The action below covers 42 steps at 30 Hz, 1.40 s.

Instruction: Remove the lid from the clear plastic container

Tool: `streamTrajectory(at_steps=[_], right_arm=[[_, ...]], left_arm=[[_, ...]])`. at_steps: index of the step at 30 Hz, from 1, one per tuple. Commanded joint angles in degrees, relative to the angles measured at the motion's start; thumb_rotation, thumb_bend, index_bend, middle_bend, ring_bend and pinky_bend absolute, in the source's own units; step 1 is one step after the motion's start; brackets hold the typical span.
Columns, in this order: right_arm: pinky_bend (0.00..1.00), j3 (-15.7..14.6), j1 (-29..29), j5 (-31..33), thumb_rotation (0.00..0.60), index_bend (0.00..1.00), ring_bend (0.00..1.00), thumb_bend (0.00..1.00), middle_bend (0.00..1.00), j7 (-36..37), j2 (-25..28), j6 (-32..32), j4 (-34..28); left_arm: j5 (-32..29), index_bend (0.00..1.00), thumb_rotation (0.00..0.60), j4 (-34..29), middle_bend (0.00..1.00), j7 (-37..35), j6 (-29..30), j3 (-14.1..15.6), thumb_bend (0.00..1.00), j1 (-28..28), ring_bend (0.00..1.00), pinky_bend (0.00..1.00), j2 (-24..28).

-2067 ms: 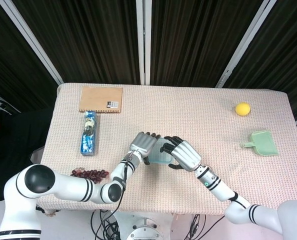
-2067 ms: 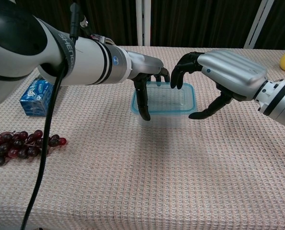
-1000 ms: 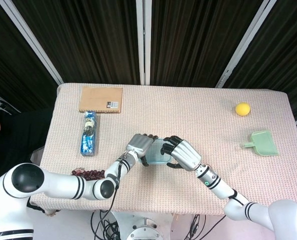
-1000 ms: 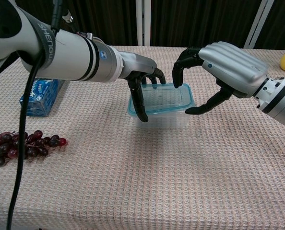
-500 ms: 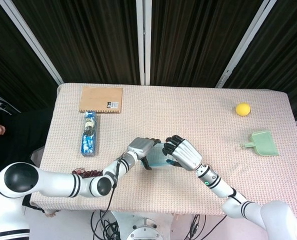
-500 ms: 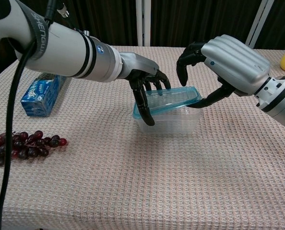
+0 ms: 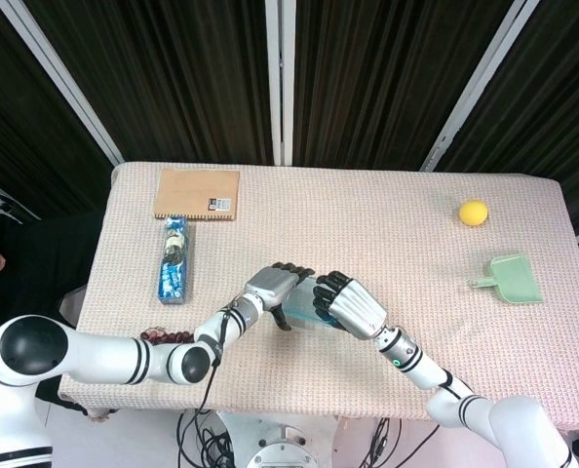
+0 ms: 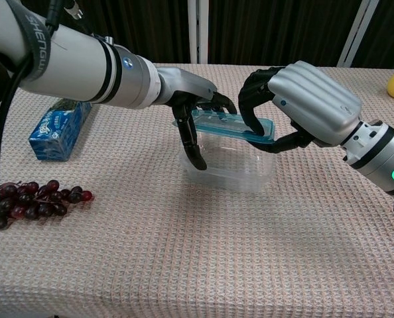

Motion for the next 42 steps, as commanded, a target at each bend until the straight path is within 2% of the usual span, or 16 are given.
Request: streamTrajectory(at_steps=[1,4,8,16,20,24,26,27,29,31,33,34,36,39,42], right_arm=[[0.43,0.19,-0.27,0.19,0.6,0.8,0.37,0.75,0.57,0.22,-1.16,1.44,1.66],[0.43,0.57,-0.38,0.47,0.6,0.85,0.38,0.75,0.58,0.26,-2.16,2.83,3.51],[0.43,1.47,-0.21,1.15,0.6,0.86,0.38,0.76,0.59,0.23,-2.23,4.36,5.02],[0.44,2.27,-0.81,2.9,0.6,0.86,0.39,0.76,0.59,-1.59,4.23,4.45,3.74],[0.44,2.99,-2.13,5.54,0.6,0.86,0.38,0.76,0.59,-2.09,8.08,1.69,2.3],[0.42,3.56,-3.19,9.33,0.6,0.83,0.38,0.75,0.59,-2.67,10.5,-5.1,1.53],[0.37,3.55,-3.38,10.85,0.6,0.72,0.34,0.72,0.55,-3.45,11.27,-8.9,0.61],[0.31,3.52,-3.49,11.92,0.6,0.62,0.29,0.68,0.51,-4.51,11.82,-11.63,-0.31],[0.2,3.62,-3.7,13.88,0.6,0.4,0.17,0.55,0.41,-7.19,12.96,-16.09,-2.72],[0.06,3.87,-3.85,16.47,0.6,0.14,0.04,0.39,0.27,-11.62,14.99,-21.34,-6.76],[0.0,4.38,-4.18,19.36,0.6,0.01,0.0,0.25,0.12,-15.83,17.81,-25.62,-12.83],[0.0,4.52,-4.43,20.53,0.6,0.0,0.0,0.18,0.06,-17.08,19.34,-27.07,-15.96],[0.0,4.56,-5.27,22.71,0.6,0.0,0.0,0.08,0.0,-19.95,23.41,-29.1,-23.15],[0.0,4.12,-7.14,25.46,0.6,0.0,0.0,0.03,0.0,-22.42,30.21,-30.45,-33.74],[0.0,3.28,-9.39,26.84,0.6,0.0,0.0,0.03,0.0,-22.33,37.39,-29.98,-43.02]], left_arm=[[1.07,0.0,0.6,-0.71,0.03,0.2,2.15,0.76,0.0,0.1,0.0,0.05,0.36],[1.98,0.0,0.6,-1.29,0.03,0.81,4.56,1.66,0.0,0.48,0.0,0.04,0.68],[2.7,0.0,0.6,-2.14,0.03,1.62,7.11,2.85,0.0,1.32,0.0,0.04,1.71],[6.63,0.0,0.6,-2.79,0.03,1.28,14.22,4.59,0.0,6.23,0.0,0.04,5.21],[9.7,0.0,0.6,-2.77,0.03,-0.23,18.19,5.38,0.0,10.18,0.0,0.04,7.08],[14.42,0.0,0.6,-2.9,0.03,-3.89,22.06,5.98,0.0,15.58,0.0,0.04,8.97],[16.66,0.0,0.6,-3.19,0.03,-5.6,23.36,6.24,0.0,17.89,0.0,0.04,9.71],[18.09,0.0,0.6,-3.5,0.03,-6.48,24.15,6.59,0.0,19.39,0.0,0.04,10.24],[20.07,0.0,0.6,-3.84,0.03,-7.63,25.53,7.03,0.0,21.58,0.0,0.04,10.82],[22.36,0.0,0.6,-3.81,0.03,-7.97,27.32,7.8,0.0,23.88,0.0,0.04,11.13],[24.2,0.0,0.6,-4.17,0.03,-8.17,28.99,8.33,0.0,26.01,0.0,0.04,11.79],[25.09,0.0,0.6,-4.35,0.03,-8.46,29.78,8.44,0.0,26.95,0.0,0.04,12.12],[27.84,0.0,0.6,-4.56,0.03,-9.8,31.19,8.85,0.0,29.21,0.0,0.04,13.21],[32.72,0.0,0.6,-3.91,0.03,-11.53,31.98,10.48,0.0,32.25,0.0,0.04,15.38],[36.78,0.0,0.6,-3.26,0.03,-12.69,33.75,11.83,0.0,35.44,0.0,0.02,17.0]])
